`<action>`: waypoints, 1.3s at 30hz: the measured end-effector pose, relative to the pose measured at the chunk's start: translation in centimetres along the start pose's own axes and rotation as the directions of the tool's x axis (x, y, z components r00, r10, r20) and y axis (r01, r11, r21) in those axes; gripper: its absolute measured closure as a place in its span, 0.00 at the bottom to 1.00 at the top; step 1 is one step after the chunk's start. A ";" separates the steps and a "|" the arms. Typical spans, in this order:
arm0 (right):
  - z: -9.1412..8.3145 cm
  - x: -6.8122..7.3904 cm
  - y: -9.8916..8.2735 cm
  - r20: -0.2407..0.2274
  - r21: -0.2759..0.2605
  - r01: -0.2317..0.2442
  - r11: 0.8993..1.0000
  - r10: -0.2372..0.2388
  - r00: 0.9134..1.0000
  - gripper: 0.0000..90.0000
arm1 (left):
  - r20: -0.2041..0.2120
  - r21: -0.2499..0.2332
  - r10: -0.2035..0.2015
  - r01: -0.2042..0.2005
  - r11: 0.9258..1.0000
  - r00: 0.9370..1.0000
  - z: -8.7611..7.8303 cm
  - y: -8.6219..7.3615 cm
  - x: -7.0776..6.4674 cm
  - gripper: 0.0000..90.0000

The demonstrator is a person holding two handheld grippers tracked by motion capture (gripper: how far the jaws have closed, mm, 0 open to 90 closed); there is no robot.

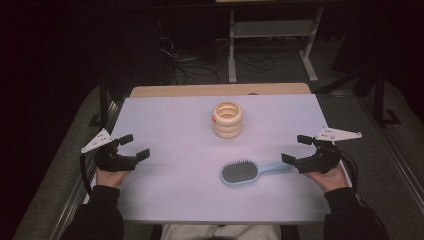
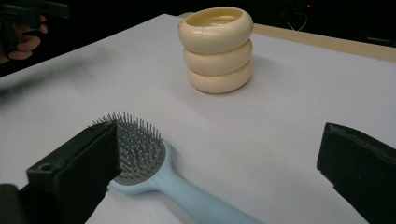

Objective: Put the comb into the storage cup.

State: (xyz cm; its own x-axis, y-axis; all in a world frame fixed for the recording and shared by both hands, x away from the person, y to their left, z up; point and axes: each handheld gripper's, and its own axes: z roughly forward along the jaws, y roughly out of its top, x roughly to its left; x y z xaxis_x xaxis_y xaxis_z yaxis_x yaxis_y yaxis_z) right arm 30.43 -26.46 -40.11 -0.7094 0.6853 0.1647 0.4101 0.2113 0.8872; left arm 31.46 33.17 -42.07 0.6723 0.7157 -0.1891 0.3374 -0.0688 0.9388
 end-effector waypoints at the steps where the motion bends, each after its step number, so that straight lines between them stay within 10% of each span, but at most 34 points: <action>1: 0.0 0.0 0.0 0.000 -0.002 0.000 1.000 0.000 1.000 0.00 | 0.000 -0.001 0.000 0.000 1.000 1.000 0.0 0.0 0.0 0.00; 39: 0.5 0.3 1.8 -0.024 0.071 0.020 0.997 -0.018 1.000 0.00 | -0.005 0.004 0.004 -0.004 1.000 1.000 -0.3 -0.1 -0.5 0.00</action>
State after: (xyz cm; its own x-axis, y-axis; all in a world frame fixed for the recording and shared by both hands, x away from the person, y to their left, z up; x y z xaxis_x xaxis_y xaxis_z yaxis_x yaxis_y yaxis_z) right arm 31.24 -25.54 -38.67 -0.7302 0.6646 0.1584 0.4354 0.2739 0.8575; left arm 30.91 33.07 -41.99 0.6703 0.7189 -0.1839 0.3372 -0.0744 0.9385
